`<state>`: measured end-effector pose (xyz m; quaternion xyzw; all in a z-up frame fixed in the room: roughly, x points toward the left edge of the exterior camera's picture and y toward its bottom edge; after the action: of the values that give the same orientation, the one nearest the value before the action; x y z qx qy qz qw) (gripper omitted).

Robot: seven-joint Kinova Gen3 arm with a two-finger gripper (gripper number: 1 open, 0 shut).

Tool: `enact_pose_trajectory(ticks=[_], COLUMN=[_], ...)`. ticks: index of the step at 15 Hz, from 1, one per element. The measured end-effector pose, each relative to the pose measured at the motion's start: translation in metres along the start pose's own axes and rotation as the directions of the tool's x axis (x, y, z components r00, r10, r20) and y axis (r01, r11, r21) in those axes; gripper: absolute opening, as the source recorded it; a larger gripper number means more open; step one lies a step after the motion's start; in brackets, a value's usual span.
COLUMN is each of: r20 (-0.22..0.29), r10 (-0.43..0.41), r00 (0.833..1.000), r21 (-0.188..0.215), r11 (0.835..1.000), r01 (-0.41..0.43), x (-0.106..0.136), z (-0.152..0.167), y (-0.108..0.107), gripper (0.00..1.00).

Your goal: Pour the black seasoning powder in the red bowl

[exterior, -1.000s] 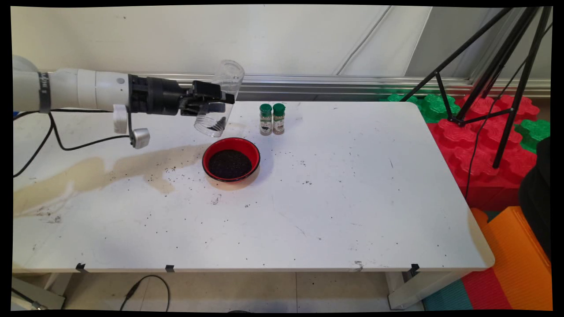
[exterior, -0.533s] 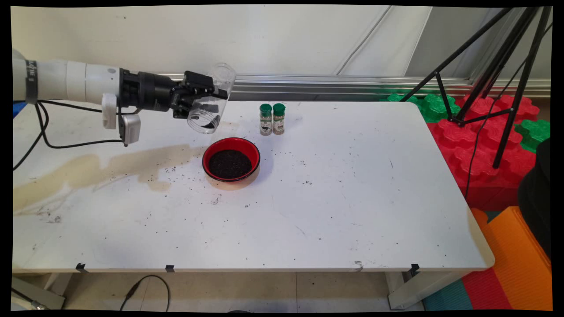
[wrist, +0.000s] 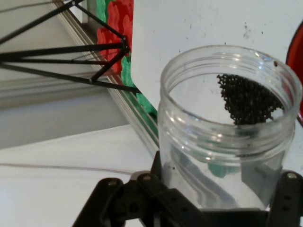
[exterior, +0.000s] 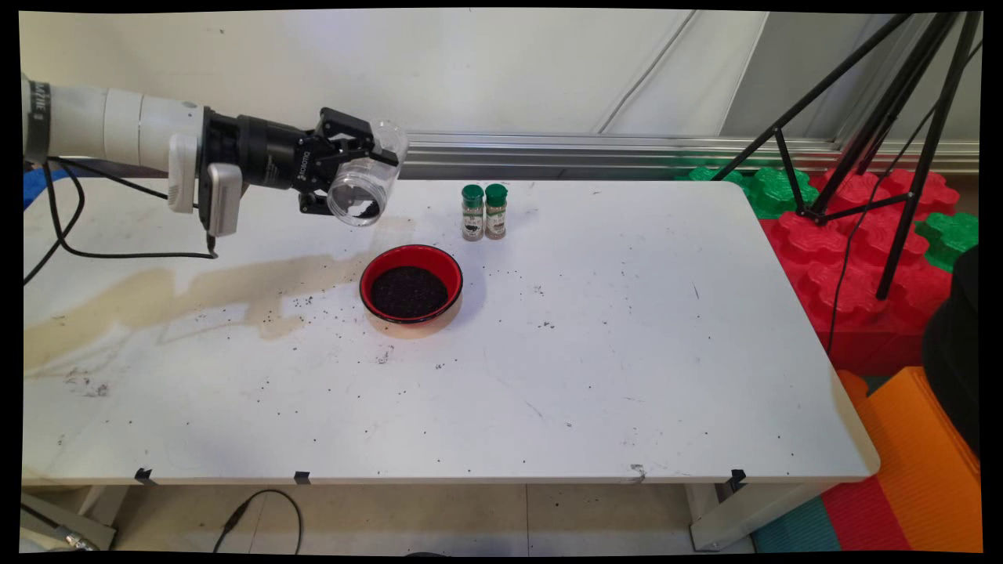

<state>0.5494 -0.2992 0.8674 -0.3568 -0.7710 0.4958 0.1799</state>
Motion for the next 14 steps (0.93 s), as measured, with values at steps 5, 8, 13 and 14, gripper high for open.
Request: enact_pose_trajectory(ticks=[5,8,13,14], r20=[-0.013,-0.02,-0.05,-0.06], r10=[-0.199,-0.316,-0.527,-0.573], r00=[0.98,0.949,0.848,0.817], r21=[-0.023,-0.034,-0.06,-0.07], r11=[0.98,0.948,0.85,0.819], r01=[0.198,0.315,0.524,0.569], x=[-0.001,-0.003,-0.004,-0.004], z=[-0.002,-0.003,-0.006,-0.006], y=[-0.014,-0.025,-0.045,-0.049], gripper=[0.0,0.0,0.0,0.0])
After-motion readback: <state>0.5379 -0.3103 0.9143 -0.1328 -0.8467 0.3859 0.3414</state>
